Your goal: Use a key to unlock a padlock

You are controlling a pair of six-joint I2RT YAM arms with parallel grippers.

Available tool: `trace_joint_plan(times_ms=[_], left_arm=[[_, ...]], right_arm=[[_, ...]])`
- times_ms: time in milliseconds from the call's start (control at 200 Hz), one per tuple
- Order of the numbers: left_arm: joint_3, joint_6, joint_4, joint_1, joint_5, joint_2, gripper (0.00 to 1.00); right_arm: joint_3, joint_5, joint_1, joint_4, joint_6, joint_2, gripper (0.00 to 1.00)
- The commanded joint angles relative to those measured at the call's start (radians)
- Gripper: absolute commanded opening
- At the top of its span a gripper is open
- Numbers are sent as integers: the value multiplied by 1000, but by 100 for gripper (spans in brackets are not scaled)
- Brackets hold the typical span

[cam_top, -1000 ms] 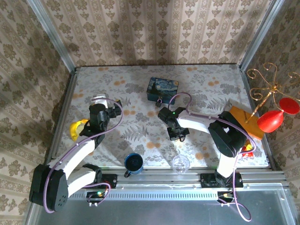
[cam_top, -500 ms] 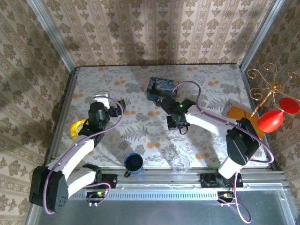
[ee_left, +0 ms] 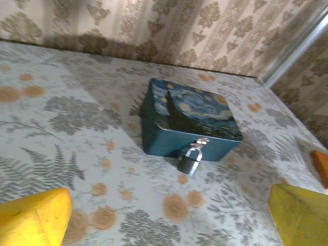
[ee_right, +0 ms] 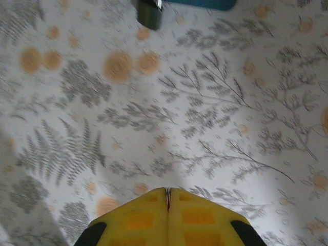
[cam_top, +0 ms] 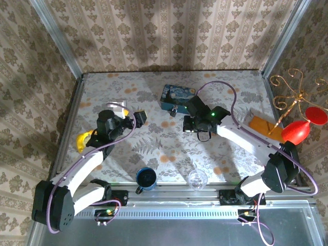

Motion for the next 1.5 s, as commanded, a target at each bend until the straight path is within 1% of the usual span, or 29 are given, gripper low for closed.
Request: trace_joint_plan(times_ms=[0, 70, 95, 165, 235, 340, 380, 465, 530, 730, 805, 870, 980, 1055, 1085, 1215, 1280, 1431, 1496], left_arm=[[42, -87, 34, -45, 78, 21, 98], [42, -106, 59, -63, 79, 38, 96], [42, -113, 70, -96, 74, 45, 96], [31, -133, 115, -120, 61, 67, 96], [14, -173, 176, -130, 58, 97, 95], [-30, -200, 324, -138, 76, 139, 92], [-47, -185, 379, -146, 83, 156, 90], [-82, -100, 506, -175, 83, 186, 85], [-97, -41, 562, -199, 75, 196, 82], [-72, 148, 552, -255, 110, 216, 80], [-64, 190, 569, -269, 130, 236, 76], [-56, 217, 599, -280, 144, 267, 66], [-36, 228, 665, -287, 174, 343, 57], [-20, 226, 730, -291, 195, 398, 47], [-12, 221, 752, -292, 201, 417, 45], [30, 214, 804, -298, 209, 487, 44], [49, 215, 815, -298, 216, 512, 38], [86, 215, 815, -302, 237, 553, 37], [92, 213, 815, -302, 238, 563, 34]], right_arm=[[-35, -5, -3, 138, 51, -35, 0], [-55, -1, -3, 221, 75, -40, 0], [-59, -2, -3, 241, 81, -41, 0], [-66, -8, -3, 296, 93, -35, 0], [-53, -10, -3, 310, 97, -24, 0], [-25, -14, -3, 296, 107, -11, 0], [-16, -10, -3, 284, 117, -9, 0], [-6, -15, -6, 268, 152, -10, 0], [-6, -29, -8, 278, 177, -16, 0], [-31, -83, -22, 344, 239, -46, 0], [-41, -108, -31, 373, 256, -57, 0], [-43, -126, -38, 387, 264, -58, 0], [-43, -148, -43, 400, 274, -58, 0], [-43, -158, -44, 406, 278, -59, 0], [-43, -161, -45, 408, 279, -59, 0], [-48, -178, -46, 420, 291, -58, 0], [-54, -185, -46, 430, 297, -58, 0], [-64, -199, -46, 447, 305, -58, 0], [-64, -201, -46, 447, 306, -58, 0]])
